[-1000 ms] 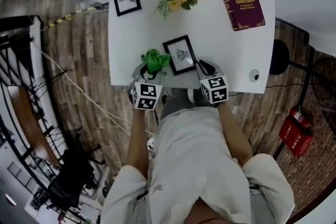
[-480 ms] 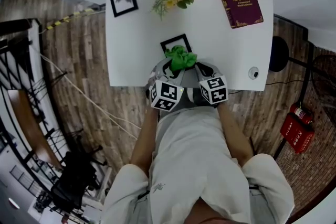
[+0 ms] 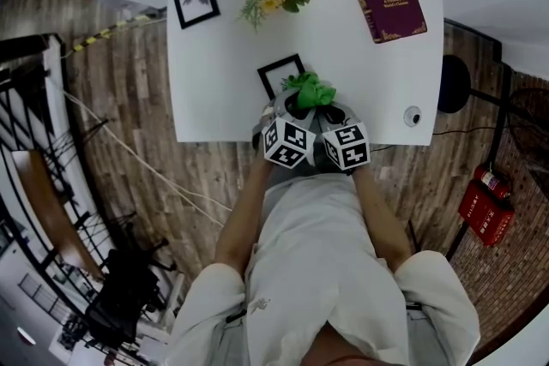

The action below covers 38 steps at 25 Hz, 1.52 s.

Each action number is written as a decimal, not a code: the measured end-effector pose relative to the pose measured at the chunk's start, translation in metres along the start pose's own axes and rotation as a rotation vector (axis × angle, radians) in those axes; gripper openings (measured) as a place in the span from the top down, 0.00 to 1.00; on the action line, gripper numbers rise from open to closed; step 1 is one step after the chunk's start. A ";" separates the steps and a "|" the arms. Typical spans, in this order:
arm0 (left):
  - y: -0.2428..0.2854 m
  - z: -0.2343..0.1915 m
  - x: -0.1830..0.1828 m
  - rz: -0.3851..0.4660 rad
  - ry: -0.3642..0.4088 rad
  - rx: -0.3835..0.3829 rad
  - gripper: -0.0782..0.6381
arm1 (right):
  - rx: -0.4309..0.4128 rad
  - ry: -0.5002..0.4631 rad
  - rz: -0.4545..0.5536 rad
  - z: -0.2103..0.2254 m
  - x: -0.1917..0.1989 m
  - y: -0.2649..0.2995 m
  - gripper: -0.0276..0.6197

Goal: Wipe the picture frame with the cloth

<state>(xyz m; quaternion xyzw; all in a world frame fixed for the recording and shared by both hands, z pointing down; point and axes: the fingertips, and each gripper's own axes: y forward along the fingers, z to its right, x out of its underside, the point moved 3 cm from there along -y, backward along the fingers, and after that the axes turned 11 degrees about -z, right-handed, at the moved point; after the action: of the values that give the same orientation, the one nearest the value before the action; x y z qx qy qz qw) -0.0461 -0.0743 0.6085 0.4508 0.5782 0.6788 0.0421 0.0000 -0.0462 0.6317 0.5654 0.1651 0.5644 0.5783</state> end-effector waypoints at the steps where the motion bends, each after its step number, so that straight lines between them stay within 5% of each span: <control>1: 0.002 0.000 0.002 -0.005 -0.003 0.000 0.66 | 0.000 0.000 0.001 0.000 0.000 0.000 0.95; 21: -0.038 -0.004 0.062 -0.093 0.055 -0.065 0.66 | 0.046 0.006 -0.006 0.002 0.000 0.002 0.95; 30: -0.068 -0.026 0.101 -0.109 -0.054 -0.117 0.66 | 0.071 -0.004 -0.017 0.004 -0.001 0.000 0.95; 38: -0.108 -0.066 0.091 0.034 -0.166 -0.212 0.66 | 0.090 -0.098 0.123 -0.001 -0.034 -0.035 0.94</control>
<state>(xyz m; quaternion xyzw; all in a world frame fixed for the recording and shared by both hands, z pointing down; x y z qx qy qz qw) -0.1935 -0.0359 0.5758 0.5081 0.4900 0.6971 0.1254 0.0051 -0.0649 0.5866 0.6270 0.1267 0.5626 0.5238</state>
